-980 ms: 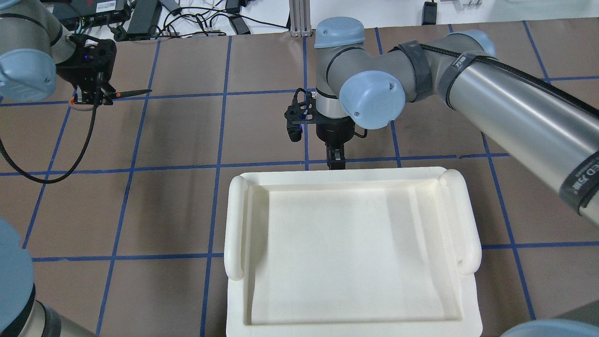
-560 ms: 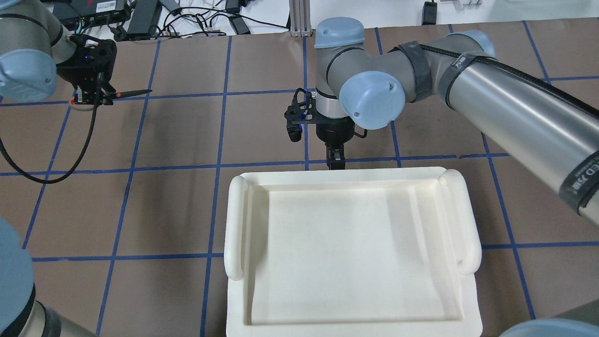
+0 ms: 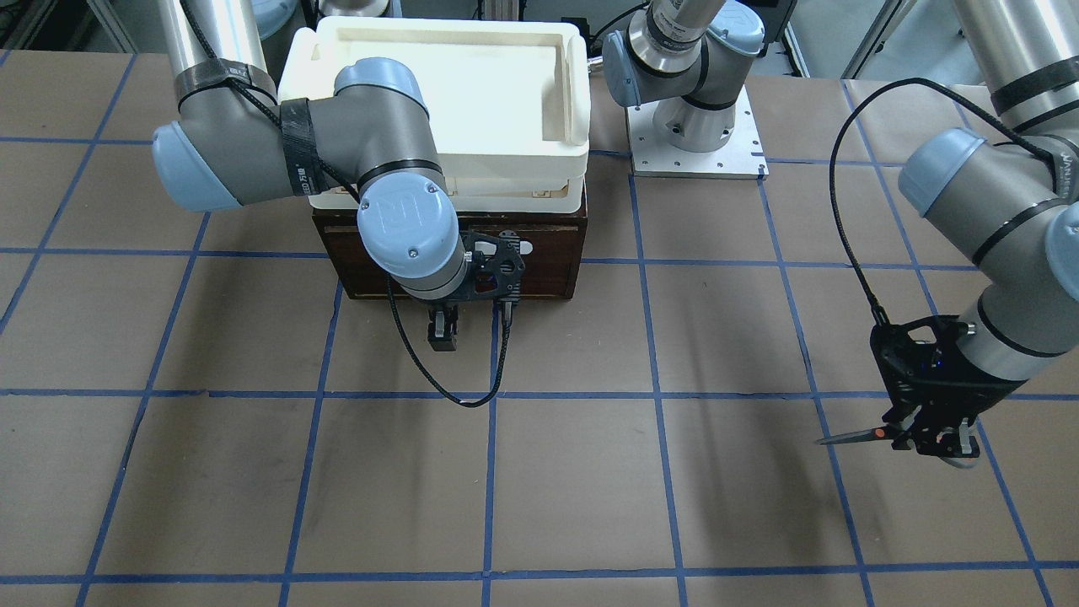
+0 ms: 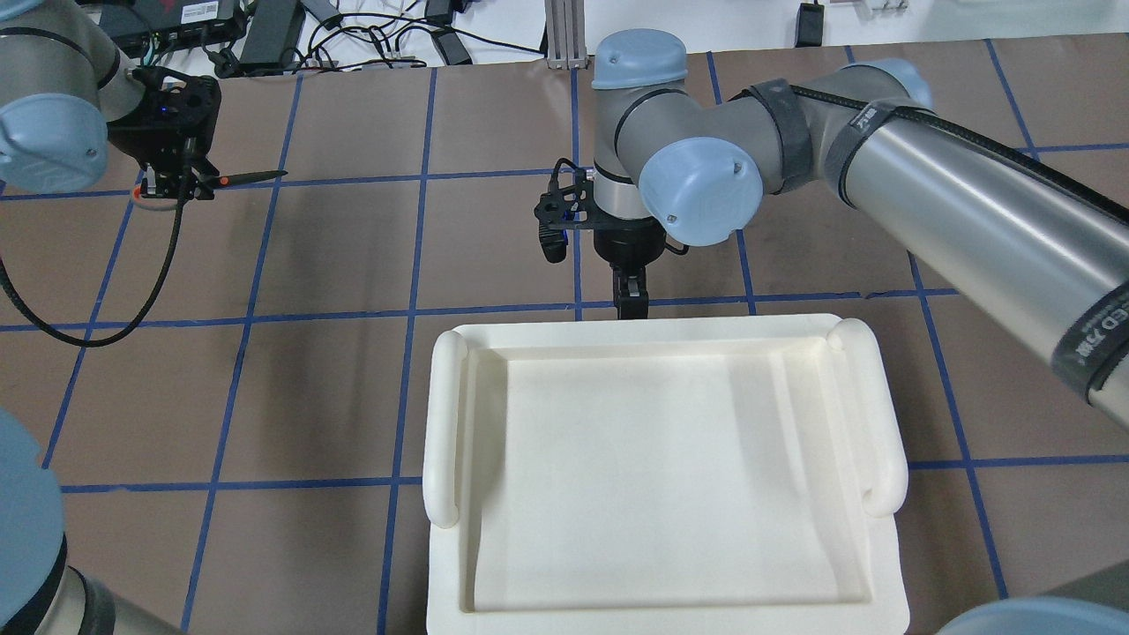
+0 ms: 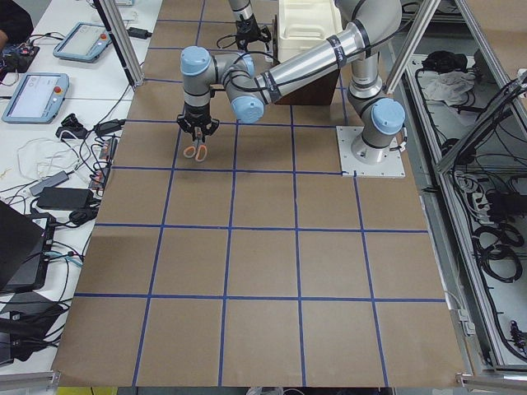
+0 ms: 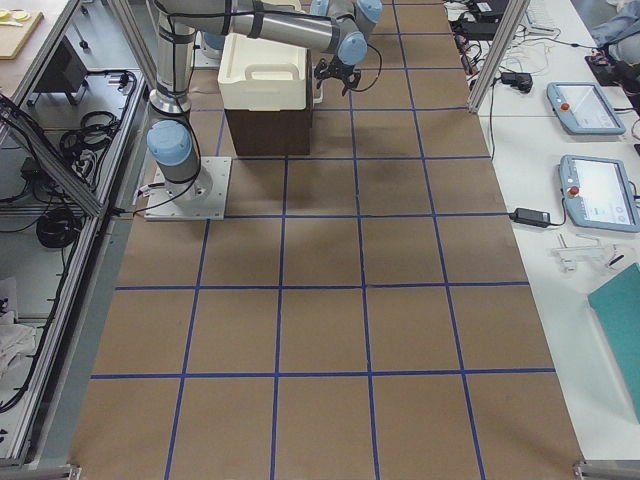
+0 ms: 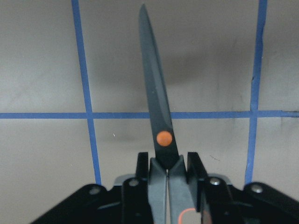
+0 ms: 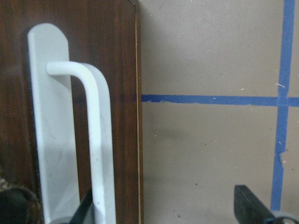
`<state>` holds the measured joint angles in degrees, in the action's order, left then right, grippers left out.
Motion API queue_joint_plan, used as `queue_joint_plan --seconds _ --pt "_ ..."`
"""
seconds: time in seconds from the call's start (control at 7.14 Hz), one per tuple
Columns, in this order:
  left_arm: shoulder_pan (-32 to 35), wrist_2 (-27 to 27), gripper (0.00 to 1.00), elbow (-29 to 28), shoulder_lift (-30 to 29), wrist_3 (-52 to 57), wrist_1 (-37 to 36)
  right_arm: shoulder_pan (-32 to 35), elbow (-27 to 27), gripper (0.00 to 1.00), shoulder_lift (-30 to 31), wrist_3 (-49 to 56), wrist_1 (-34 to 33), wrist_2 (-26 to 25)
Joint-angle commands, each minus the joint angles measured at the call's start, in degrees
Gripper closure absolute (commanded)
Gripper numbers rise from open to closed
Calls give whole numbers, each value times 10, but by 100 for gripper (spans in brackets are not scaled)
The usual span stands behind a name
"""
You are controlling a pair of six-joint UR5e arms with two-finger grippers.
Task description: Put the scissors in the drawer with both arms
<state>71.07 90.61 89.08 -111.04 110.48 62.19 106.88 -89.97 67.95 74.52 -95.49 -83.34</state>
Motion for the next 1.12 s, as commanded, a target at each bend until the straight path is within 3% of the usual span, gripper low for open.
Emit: queue_joint_plan --seconds 0.0,0.56,0.98 --pt "0 0 100 1 -1 0 -1 0 0 0 0 0 -26 -9" --pt "0 0 100 1 -2 0 0 0 0 0 -19 1 -98 -29" --pt "0 0 100 0 -3 0 0 0 7 0 -19 1 -102 -29"
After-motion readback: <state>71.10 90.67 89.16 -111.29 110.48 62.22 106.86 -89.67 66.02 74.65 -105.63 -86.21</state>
